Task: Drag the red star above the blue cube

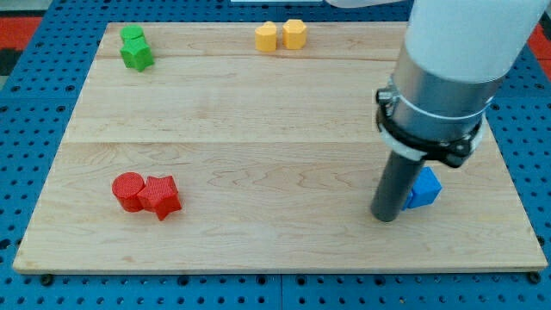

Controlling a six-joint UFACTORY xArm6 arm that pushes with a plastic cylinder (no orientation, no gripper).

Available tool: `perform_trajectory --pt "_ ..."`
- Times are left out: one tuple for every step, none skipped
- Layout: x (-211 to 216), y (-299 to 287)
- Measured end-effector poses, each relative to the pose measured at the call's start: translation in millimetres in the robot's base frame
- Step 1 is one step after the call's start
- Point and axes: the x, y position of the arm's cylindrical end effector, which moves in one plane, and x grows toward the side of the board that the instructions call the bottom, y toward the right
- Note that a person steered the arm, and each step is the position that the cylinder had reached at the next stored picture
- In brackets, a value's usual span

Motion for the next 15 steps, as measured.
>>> perform_trajectory --pt "24 -132" --pt "28 -231" --pt "27 -264" --pt "8 -273" --pt "-24 -253" --pt "-65 -211" --pt "-95 -163" --pt "-124 -201" --pt "-158 -178" --pt "-158 -123" --pt "-177 -163" --pt "-192 -102" --pt "-183 -19" --pt "-204 -5" --pt "-255 -1"
